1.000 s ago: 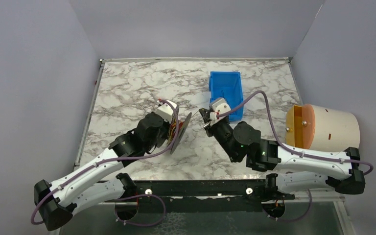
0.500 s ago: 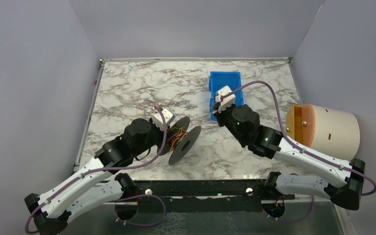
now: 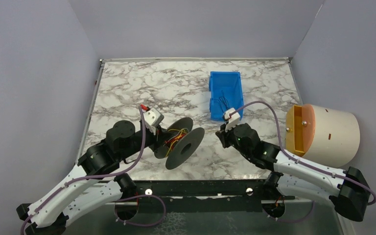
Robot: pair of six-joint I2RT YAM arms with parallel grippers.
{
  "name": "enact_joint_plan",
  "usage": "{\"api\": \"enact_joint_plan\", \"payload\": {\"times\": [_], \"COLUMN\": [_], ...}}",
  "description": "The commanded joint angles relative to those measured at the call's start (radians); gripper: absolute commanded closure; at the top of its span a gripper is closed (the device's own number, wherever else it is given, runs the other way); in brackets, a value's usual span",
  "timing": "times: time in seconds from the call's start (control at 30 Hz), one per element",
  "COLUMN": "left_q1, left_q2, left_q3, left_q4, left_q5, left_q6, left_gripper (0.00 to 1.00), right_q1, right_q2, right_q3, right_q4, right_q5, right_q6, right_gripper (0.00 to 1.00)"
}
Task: Wrap the cables
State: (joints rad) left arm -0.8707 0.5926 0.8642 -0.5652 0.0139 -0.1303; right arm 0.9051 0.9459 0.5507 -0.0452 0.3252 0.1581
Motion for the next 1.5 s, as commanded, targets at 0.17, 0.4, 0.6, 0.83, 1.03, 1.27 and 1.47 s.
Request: {"api": "enact_joint_plan", "payload": {"times": [0.17, 0.4, 0.6, 0.83, 1.03, 1.27, 1.47], "left_q1": [-0.001, -0.002, -0.002, -0.002, -0.002, -0.002, -0.001], "left_q2": [-0.04, -0.063, -0.098, -0.123, -0.125, -0.115, -0.121], "left_q3": [0.088, 0.041, -0.004, -0.08, -0.112, -0.114, -0.118], "left_q4": [0.186, 0.33, 0.393, 0.5, 0.568, 0.586, 0.589], "left_q5": [-0.006, -0.117, -0.268, -0.353, -0.411, -0.445, -0.45], "left_q6": [-0.206, -0.359, -0.491, -0.566, -0.629, -0.609, -0.606], "left_gripper": [1.0, 1.0, 1.0, 1.0, 1.0, 1.0, 1.0], "right_q1": [-0.006, -0.004, 0.027, 0.096, 0.19, 0.272, 0.321], "right_q2": [-0.091, 0.008, 0.043, 0.085, 0.111, 0.147, 0.188], "right_q3": [-0.235, -0.319, -0.372, -0.392, -0.361, -0.327, -0.282], "right_q4": [0.266, 0.524, 0.708, 0.891, 0.935, 1.012, 1.026], "right_q5": [-0.276, -0.495, -0.532, -0.551, -0.506, -0.466, -0.427], "right_q6": [0.144, 0.231, 0.298, 0.384, 0.397, 0.435, 0.431], "right_gripper": [0.99, 0.99, 0.99, 0.99, 0.99, 0.99, 0.94]}}
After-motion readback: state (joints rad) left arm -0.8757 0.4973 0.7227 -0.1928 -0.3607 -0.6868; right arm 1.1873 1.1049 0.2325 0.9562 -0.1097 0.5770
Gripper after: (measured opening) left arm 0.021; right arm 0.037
